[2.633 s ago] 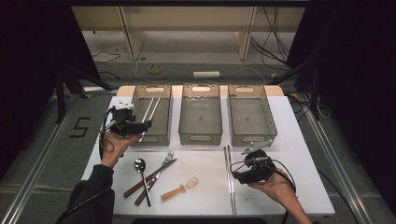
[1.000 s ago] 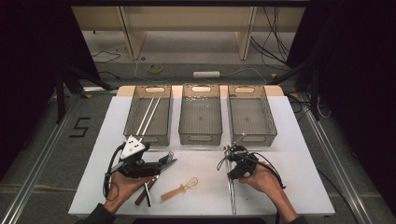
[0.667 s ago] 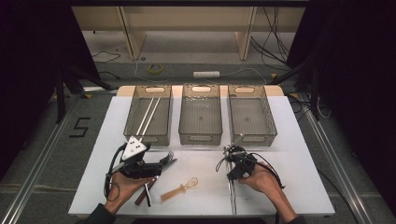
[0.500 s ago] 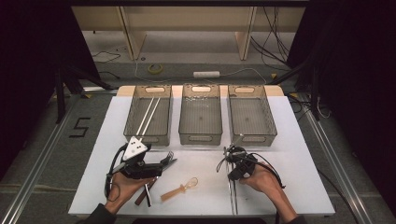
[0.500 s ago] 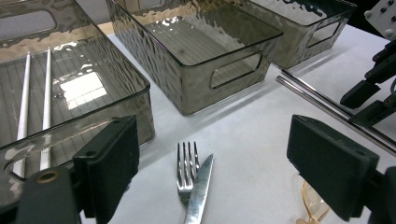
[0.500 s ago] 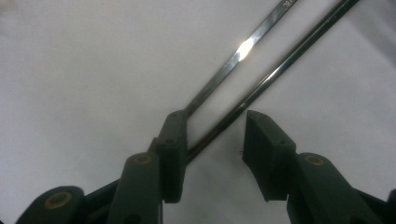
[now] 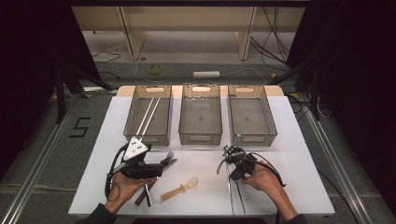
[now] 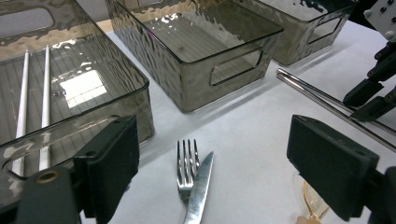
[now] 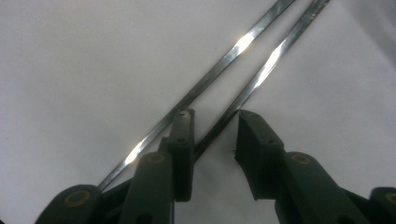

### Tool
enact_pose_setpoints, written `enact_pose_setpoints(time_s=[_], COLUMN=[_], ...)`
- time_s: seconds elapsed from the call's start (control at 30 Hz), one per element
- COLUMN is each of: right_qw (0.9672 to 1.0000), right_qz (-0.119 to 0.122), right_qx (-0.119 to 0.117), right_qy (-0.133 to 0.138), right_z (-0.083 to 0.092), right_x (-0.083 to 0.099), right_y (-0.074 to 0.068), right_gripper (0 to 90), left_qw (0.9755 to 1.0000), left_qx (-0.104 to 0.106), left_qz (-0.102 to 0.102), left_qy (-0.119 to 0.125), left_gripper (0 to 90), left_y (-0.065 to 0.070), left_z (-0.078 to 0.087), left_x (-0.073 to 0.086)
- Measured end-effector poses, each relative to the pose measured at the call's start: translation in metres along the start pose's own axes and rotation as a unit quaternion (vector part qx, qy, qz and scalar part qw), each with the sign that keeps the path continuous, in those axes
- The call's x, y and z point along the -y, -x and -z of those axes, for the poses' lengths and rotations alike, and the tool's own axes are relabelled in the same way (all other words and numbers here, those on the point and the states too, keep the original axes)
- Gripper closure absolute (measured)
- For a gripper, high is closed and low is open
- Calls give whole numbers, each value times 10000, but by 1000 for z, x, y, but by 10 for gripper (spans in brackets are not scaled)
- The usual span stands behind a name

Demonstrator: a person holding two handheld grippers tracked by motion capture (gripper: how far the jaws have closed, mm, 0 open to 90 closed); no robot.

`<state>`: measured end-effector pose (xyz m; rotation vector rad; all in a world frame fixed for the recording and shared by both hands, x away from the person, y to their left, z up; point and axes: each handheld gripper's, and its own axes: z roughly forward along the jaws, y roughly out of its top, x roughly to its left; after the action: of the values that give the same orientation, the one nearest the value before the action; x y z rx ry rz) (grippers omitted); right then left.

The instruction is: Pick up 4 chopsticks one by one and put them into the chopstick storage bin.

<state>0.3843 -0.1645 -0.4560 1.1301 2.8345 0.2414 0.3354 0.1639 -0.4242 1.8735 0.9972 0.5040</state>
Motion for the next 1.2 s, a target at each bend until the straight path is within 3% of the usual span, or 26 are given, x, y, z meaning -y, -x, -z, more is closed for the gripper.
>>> enact_pose_setpoints(time_s=[0.53,0.83,1.2], right_qw=[9999,9999,9996], right_qz=[18,-33,260], right_qx=[-68,-98,-138], right_qy=[-87,-113,-17], right_z=[1,1,7], right_x=[2,2,3], right_y=[5,8,10], right_gripper=[829,860,865], left_qw=[10000,9999,9998], left_qx=[16,29,70], left_qz=[-71,-109,-143], left_qy=[-48,-66,-88], left_gripper=[165,165,166], left_y=[1,2,3], left_z=[-1,-1,-2], left_x=[0,0,0])
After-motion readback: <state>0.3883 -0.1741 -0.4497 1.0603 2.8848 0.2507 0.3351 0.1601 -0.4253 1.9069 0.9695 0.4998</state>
